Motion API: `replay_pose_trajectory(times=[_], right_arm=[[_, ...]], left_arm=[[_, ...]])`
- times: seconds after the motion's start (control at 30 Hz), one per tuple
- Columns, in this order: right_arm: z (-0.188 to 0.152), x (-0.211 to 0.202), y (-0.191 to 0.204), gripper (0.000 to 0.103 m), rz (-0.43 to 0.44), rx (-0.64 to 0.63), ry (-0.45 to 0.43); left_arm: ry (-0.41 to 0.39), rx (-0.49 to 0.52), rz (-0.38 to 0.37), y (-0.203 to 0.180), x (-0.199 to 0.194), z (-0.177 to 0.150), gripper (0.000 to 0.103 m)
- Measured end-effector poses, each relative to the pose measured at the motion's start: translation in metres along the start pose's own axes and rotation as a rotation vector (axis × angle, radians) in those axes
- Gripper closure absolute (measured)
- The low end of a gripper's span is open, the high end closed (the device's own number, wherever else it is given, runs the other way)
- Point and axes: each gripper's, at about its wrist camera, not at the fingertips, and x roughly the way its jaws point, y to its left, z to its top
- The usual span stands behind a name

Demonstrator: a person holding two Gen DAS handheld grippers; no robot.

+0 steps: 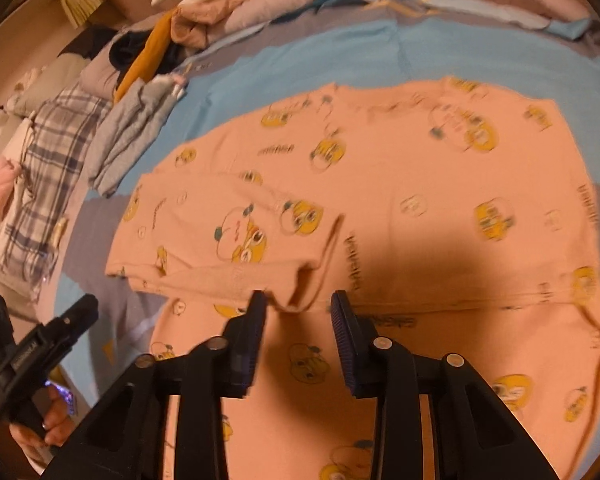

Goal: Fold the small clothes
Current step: 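Move both grippers open toward the hem of the folded top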

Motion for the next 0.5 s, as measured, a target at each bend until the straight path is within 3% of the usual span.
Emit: replay_pose_trajectory(times=[0.03,0.1,0.13,0.5], right_arm=[[0.003,-0.003,-0.002,0.066,0.002,0.009,-0.01],[0.011,-0.003,-0.006,0.051,0.014,0.032,-0.021],[0.015,-0.002,-0.008,0.05,0.014,0.047,-0.024],[0.027,0.04,-0.004,0.05,0.042,0.102,0.064]], left_arm=[[-0.001,0.0,0.001,0.0,0.0,0.0,0.051],[0.0,-0.005,0.004,0.001,0.0,0.001,0.051],[0.0,-0.006,0.002,0.001,0.0,0.001,0.051],[0.001,0.011,0.008,-0.004,-0.002,-0.001,0.051]])
